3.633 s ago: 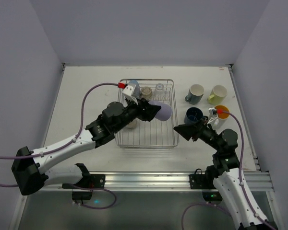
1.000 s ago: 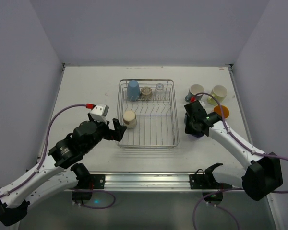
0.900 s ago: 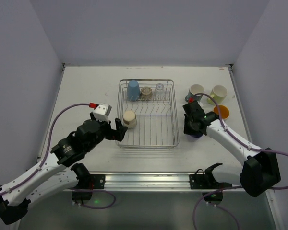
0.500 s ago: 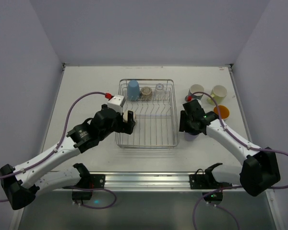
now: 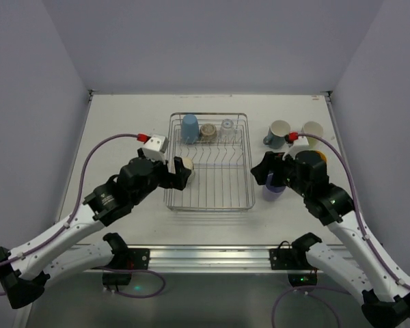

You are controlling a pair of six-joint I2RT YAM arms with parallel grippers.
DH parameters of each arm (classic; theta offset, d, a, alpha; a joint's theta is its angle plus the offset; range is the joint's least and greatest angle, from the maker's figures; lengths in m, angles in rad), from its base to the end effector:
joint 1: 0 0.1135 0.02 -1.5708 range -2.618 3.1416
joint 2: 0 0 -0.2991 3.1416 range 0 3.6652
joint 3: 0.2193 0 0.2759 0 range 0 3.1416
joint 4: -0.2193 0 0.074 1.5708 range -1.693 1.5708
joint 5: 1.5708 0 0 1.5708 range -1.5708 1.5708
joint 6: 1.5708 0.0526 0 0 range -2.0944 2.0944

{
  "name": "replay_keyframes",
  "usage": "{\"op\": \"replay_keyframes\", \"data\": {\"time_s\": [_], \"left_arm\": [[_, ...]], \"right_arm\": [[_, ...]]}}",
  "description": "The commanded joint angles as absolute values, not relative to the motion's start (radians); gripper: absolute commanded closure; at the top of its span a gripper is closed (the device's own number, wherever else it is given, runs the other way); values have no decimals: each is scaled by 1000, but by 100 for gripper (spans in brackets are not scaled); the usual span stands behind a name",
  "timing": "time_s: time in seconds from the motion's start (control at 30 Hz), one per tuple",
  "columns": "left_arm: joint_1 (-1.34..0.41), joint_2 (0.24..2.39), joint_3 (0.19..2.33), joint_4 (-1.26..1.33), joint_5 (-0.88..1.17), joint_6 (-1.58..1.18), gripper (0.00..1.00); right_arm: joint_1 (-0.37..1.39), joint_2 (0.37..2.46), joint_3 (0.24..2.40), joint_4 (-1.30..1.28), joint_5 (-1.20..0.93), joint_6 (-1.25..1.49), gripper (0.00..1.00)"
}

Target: Unload the cups from the dish rack

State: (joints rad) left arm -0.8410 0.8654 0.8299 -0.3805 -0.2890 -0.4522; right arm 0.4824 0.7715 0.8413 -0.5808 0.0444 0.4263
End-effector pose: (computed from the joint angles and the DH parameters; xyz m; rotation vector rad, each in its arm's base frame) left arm 0.1519 -0.1474 0.3414 0.2005 2.0008 -0.5532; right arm 0.1609 0.0816 0.3388 -0.0319 2.1210 0.5030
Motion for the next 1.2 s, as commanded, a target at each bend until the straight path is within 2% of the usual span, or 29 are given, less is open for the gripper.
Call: {"op": "replay_keyframes", "data": {"time_s": [0.0, 0.23, 0.57, 1.0, 1.1, 1.17], "left_arm": [[-845, 756, 805, -324, -320, -454, 3], [-845, 586, 792, -445, -468, -431, 0], [-847, 444, 733, -488, -549, -408, 0], [-845, 423, 709, -443, -469, -379, 0], [-847, 425, 706, -440, -462, -377, 0], [-847, 428, 706, -440, -462, -379, 0]], "right_arm": [[541, 787, 841, -372, -202, 385, 19], [833, 1159, 968, -186, -92, 344, 1], [911, 1613, 1245, -173, 64, 285, 1], [930, 1844, 1433, -184, 127, 288, 1], [930, 1870, 1448, -167, 158, 304, 6], [930, 1884, 1462, -175, 170, 310, 16]]}}
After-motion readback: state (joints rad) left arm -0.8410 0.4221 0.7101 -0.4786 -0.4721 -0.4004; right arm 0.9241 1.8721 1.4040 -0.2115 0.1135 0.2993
